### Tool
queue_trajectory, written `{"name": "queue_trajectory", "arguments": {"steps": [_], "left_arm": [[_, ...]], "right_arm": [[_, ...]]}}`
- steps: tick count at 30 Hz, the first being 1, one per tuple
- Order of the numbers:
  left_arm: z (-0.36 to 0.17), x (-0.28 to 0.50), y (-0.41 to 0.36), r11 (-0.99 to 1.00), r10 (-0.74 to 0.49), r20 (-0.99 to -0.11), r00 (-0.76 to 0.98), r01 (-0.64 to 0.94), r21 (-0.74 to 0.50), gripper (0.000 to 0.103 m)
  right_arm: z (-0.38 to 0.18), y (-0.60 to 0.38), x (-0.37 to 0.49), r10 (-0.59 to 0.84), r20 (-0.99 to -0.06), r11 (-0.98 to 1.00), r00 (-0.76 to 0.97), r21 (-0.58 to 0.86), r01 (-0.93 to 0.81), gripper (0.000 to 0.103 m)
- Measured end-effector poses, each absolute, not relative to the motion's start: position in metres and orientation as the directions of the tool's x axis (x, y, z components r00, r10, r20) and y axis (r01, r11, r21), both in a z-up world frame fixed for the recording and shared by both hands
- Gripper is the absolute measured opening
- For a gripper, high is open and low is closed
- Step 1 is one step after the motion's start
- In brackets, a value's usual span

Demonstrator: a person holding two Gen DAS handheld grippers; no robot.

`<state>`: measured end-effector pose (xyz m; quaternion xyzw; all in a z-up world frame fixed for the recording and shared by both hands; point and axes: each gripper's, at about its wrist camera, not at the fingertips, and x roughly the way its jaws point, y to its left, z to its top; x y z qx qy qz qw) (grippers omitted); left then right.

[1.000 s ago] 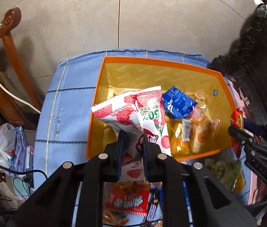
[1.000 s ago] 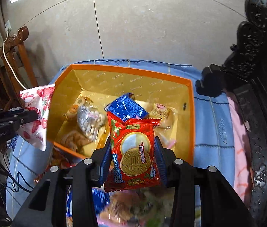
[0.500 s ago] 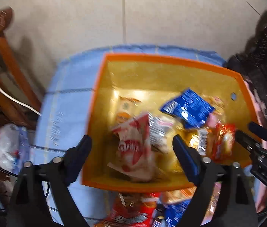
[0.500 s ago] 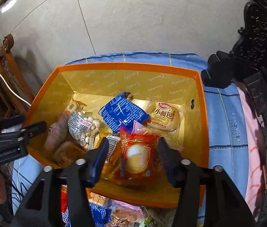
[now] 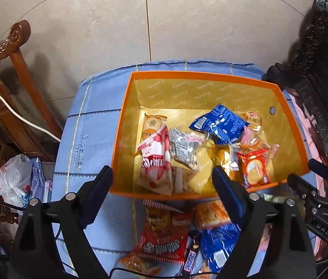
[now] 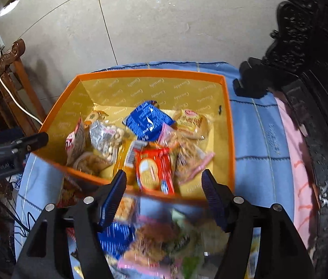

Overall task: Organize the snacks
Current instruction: 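Lower both held packs into the orange box and open both grippers, then grasp the orange snack pouch with left gripper while right grasps the clear bag of white balls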

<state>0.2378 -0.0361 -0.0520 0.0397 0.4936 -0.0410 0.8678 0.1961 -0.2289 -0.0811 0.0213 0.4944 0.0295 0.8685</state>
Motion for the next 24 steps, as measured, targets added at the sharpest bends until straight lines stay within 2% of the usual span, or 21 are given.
{"name": "queue_trajectory", "arguments": {"steps": [10, 24], "left_arm": [[-0.038, 0.168, -0.024, 0.990, -0.031, -0.855, 0.517, 0.132, 0.044, 0.084], [-0.068, 0.102, 0.006, 0.991, 0.009, -0.893, 0.450, 0.114, 0.067, 0.085]], "right_arm": [[-0.075, -0.234, 0.120, 0.058, -0.862, 0.998, 0.504, 0.064, -0.006, 0.075], [-0.100, -0.237, 0.037, 0.072, -0.895, 0.994, 0.440, 0.102, 0.046, 0.077]]}}
